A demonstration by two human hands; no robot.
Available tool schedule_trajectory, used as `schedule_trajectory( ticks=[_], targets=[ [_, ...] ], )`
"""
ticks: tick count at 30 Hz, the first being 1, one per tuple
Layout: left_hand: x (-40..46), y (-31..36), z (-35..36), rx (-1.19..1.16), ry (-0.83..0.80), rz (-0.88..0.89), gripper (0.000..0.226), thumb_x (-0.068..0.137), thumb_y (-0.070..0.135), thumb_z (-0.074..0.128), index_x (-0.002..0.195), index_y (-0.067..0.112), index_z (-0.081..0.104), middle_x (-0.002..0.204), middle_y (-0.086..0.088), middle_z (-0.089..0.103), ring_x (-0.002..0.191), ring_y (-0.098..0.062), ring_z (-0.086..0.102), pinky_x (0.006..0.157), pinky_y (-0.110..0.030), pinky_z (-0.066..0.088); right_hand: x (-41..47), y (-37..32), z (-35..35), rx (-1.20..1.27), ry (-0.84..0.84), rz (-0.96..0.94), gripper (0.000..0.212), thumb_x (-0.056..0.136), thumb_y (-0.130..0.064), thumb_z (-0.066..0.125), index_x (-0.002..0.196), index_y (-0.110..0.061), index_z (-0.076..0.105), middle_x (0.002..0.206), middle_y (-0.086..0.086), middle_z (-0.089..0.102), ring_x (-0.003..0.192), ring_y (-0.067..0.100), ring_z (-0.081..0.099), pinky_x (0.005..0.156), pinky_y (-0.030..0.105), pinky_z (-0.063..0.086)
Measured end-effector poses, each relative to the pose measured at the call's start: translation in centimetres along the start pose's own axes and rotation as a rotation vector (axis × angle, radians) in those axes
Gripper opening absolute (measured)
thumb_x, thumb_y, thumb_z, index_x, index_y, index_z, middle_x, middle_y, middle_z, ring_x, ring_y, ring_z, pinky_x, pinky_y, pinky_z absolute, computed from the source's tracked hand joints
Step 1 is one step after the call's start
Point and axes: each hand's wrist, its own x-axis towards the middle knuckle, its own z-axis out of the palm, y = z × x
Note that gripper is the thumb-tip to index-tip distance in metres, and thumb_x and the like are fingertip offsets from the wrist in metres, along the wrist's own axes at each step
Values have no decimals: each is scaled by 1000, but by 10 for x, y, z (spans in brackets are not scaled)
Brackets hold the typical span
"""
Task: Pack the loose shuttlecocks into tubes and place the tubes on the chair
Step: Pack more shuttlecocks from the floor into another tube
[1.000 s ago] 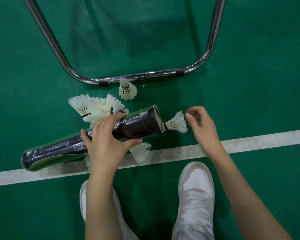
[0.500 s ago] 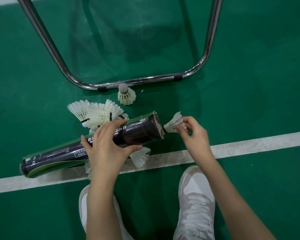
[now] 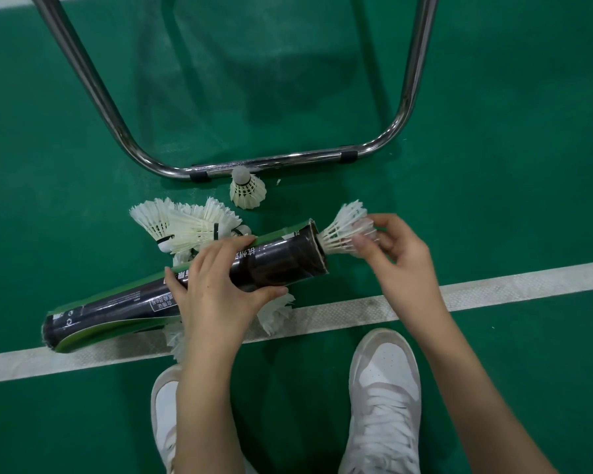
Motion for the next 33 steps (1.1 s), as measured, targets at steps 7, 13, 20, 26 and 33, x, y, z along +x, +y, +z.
schedule_trajectory(
  ticks=[7, 13, 20, 26, 33],
  targets=[
    [0, 2, 1, -8, 12, 0, 70, 51, 47, 82, 115, 38, 56, 110, 26, 42, 120, -5, 38, 111, -54, -2, -11, 1, 22, 114, -141, 41, 21, 85, -21, 66, 95, -37, 57, 87, -11, 68, 83, 4, 61, 80, 18, 47],
    [-1, 3, 1, 2, 9, -5, 70, 51, 46, 84, 116, 37, 57, 111, 25, 42, 121, -7, 39, 110, -53, -2, -12, -7, 32, -12, -94, 29, 45, 71, -11, 79, 93, -31, 46, 85, -19, 61, 78, -8, 59, 72, 6, 42],
    [1, 3, 1, 13, 0, -15, 71, 51, 47, 83, 116, 38, 56, 113, 24, 44, 122, -7, 39, 111, -53, -2, -16, -9, 32, -70, -51, 31, 40, 75, -13, 76, 91, -32, 44, 84, -18, 60, 77, -11, 57, 67, 2, 38],
    [0, 2, 2, 17, -6, -8, 71, 51, 48, 82, 116, 39, 56, 115, 22, 47, 122, -6, 39, 111, -53, -2, -19, -6, 33, -123, -93, 22, 40, 76, -15, 75, 93, -33, 44, 85, -23, 60, 84, -12, 55, 71, 2, 37],
    [-1, 3, 2, 14, 6, -11, 69, 52, 50, 81, 115, 39, 56, 120, 17, 53, 120, -6, 40, 111, -54, -1, -14, -8, 42, -174, -148, 44, 50, 70, -14, 79, 100, -30, 43, 95, -20, 57, 93, -10, 51, 73, 3, 37]
  ],
)
